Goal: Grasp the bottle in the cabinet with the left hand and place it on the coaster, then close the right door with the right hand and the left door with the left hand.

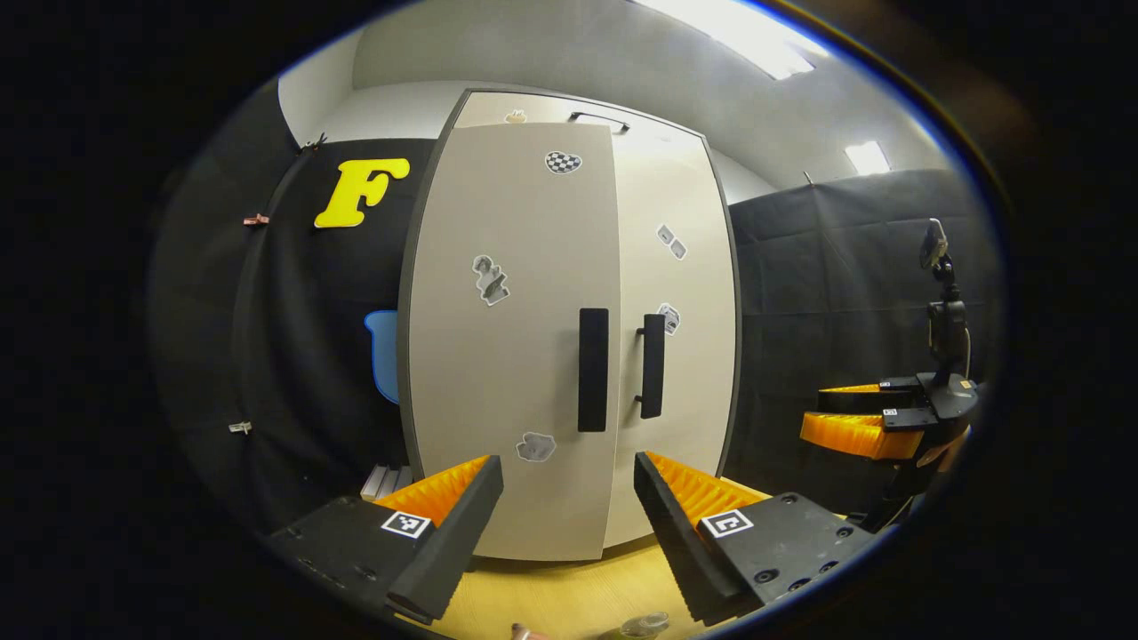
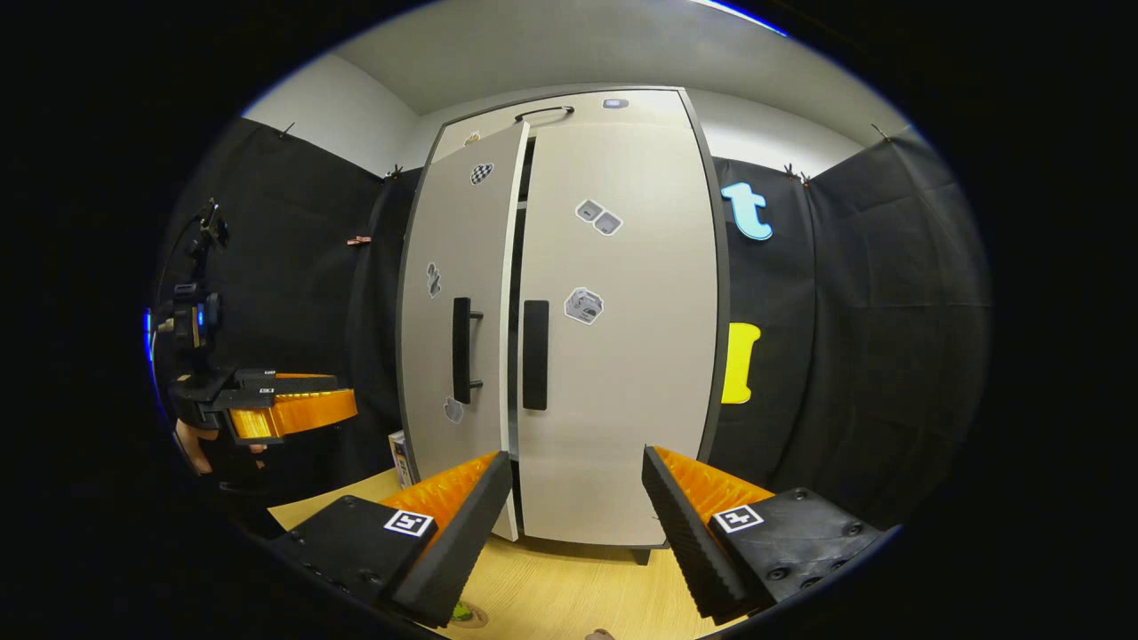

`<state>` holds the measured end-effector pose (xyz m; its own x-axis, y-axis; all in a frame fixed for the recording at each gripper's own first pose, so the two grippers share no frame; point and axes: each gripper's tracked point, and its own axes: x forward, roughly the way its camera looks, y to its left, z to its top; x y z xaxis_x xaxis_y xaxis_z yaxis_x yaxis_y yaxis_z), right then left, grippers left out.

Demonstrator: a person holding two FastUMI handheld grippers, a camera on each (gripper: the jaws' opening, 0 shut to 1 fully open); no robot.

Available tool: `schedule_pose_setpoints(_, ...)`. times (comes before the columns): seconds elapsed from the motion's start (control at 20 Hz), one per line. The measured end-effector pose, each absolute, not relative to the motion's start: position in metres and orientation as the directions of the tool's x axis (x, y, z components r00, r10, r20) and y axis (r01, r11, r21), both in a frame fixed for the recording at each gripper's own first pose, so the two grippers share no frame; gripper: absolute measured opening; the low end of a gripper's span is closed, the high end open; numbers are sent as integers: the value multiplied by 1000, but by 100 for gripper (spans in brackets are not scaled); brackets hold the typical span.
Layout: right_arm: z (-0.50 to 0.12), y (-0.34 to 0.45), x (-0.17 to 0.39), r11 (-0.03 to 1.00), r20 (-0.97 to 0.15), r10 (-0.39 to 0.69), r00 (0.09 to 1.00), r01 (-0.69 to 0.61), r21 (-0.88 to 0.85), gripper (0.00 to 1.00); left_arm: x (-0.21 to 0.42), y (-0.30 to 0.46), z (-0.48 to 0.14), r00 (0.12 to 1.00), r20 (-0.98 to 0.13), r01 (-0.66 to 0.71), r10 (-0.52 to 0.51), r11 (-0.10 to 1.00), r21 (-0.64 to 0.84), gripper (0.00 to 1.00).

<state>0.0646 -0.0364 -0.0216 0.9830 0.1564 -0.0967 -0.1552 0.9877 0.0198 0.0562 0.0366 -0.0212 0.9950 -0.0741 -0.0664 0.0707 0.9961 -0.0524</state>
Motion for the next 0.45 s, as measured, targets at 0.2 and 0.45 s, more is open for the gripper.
schedule_pose_setpoints(0.2, -20, -33, 61, 989, -95, 151, 984, -150, 13, 98, 56, 38, -21, 995, -67, 75, -78, 996, -54, 95)
schedule_pose_setpoints(0.45, -17, -29, 60, 989, -92, 145, 985, -144, 13, 98, 56, 42, -20, 994, -68, 76, -80, 996, -51, 95)
